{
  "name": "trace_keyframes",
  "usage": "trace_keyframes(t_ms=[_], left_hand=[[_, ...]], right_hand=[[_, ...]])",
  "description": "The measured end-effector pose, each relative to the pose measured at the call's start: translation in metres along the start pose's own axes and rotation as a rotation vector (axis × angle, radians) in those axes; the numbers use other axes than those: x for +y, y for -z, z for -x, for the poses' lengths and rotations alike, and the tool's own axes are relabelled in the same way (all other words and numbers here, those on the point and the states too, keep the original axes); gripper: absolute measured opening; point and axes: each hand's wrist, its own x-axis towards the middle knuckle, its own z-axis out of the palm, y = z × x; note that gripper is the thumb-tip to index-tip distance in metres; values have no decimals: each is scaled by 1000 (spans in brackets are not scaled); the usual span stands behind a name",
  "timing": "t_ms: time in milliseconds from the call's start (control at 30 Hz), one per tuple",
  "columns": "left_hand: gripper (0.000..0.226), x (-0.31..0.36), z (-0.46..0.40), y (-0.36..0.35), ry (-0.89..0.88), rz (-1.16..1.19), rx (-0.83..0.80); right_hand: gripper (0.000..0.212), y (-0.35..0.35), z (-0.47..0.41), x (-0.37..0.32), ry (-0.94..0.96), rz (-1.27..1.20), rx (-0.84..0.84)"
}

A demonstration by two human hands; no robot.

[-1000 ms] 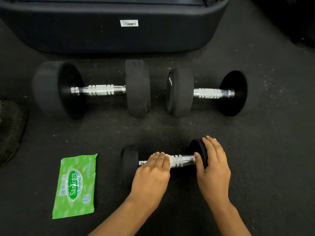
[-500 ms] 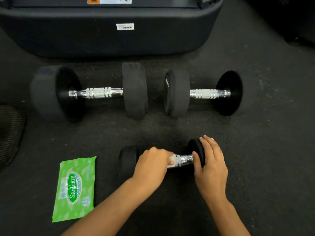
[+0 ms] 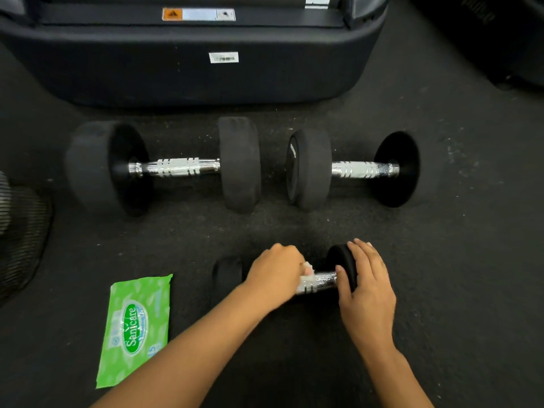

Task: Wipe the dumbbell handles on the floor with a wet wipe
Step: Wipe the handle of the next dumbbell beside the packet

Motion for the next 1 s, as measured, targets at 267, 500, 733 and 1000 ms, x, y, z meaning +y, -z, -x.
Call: trace_keyframes(t_ms=[267, 500, 733, 1000], left_hand=[[18, -7, 9, -13, -273, -38, 119], [37, -16, 32, -46, -633, -288, 592], [35, -34, 45, -49, -725, -460, 611], [32, -9, 29, -43, -557, -288, 467]], right_hand=[[46, -1, 2, 0, -4, -2, 14], [46, -1, 3, 0, -8, -14, 23], [46, 1, 3, -1, 6, -5, 12], [45, -1, 1, 0, -10, -29, 19]])
